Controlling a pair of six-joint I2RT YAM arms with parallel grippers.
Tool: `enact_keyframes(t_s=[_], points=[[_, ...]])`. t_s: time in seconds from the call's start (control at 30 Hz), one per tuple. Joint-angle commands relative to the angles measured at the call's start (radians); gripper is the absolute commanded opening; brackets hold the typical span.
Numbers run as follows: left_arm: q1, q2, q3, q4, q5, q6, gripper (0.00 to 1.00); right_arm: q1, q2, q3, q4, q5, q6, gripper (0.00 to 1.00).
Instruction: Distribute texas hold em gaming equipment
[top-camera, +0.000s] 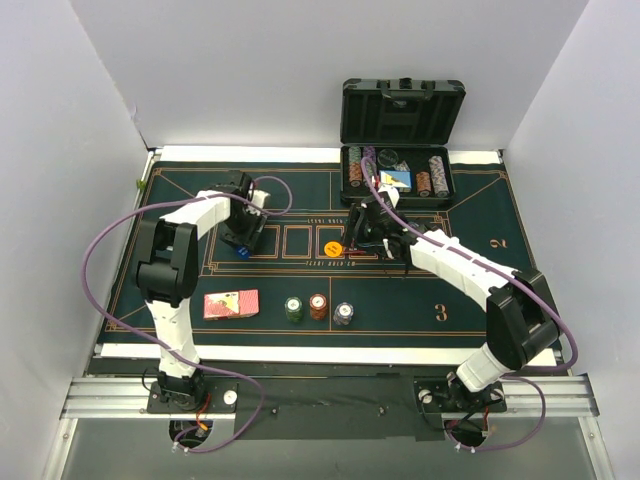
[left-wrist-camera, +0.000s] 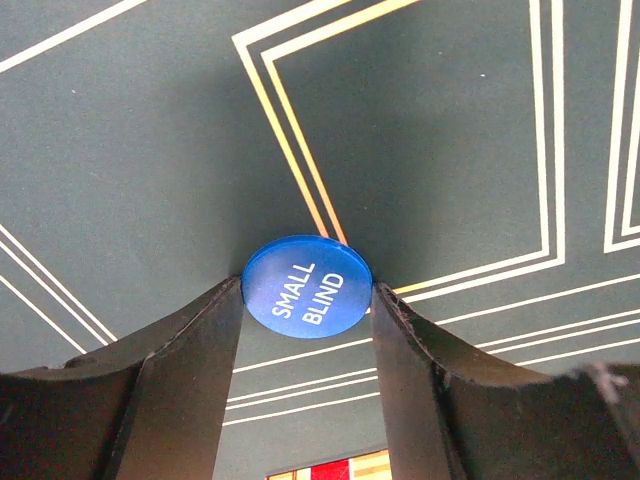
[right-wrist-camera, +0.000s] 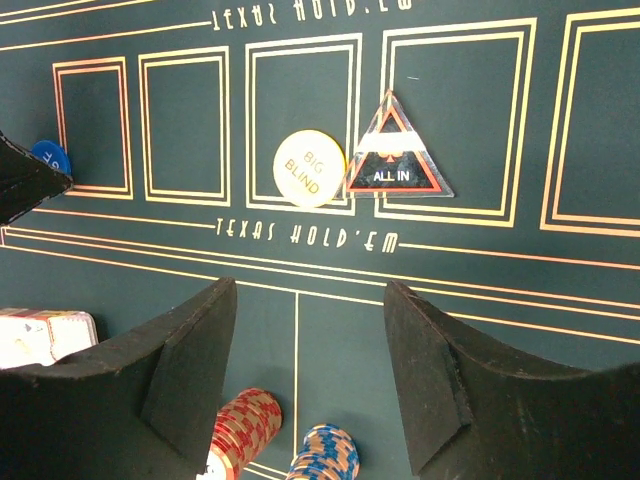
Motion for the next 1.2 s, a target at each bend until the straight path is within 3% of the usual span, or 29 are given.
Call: enact_keyframes(t_s=[0.0, 0.4, 0.57, 0.73, 0.9, 1.17], points=[[0.056, 0.011, -0.022, 0.009, -0.007, -0.035, 0.60, -0.002, -0.003, 0.007, 0.020, -0.003, 0.003, 0.55], [0.322, -0.164, -0.200, 0.018, -0.011, -0.002, 0.52, 0.012, 0.097, 0.048, 0.025, -0.002, -0.014, 0.53], [0.338, -0.208, -0.235, 0.033, -0.018, 0.020, 0.54, 0.033, 0.183, 0.123, 0.008, 0.020, -0.038, 0.54], [0.307, -0.204, -0.209, 0.025, -0.005, -0.015, 0.78, 0.042, 0.290, 0.230, -0.035, 0.050, -0.057, 0.59], [0.293, -0.224, -0.198, 0.007, 0.024, -0.016, 0.92, 0.053, 0.394, 0.341, -0.079, 0.064, -0.081, 0.63], [0.318, -0.291, -0.085, -0.132, 0.096, -0.005, 0.96, 0.102, 0.484, 0.413, -0.122, 0.075, -0.103, 0.61]])
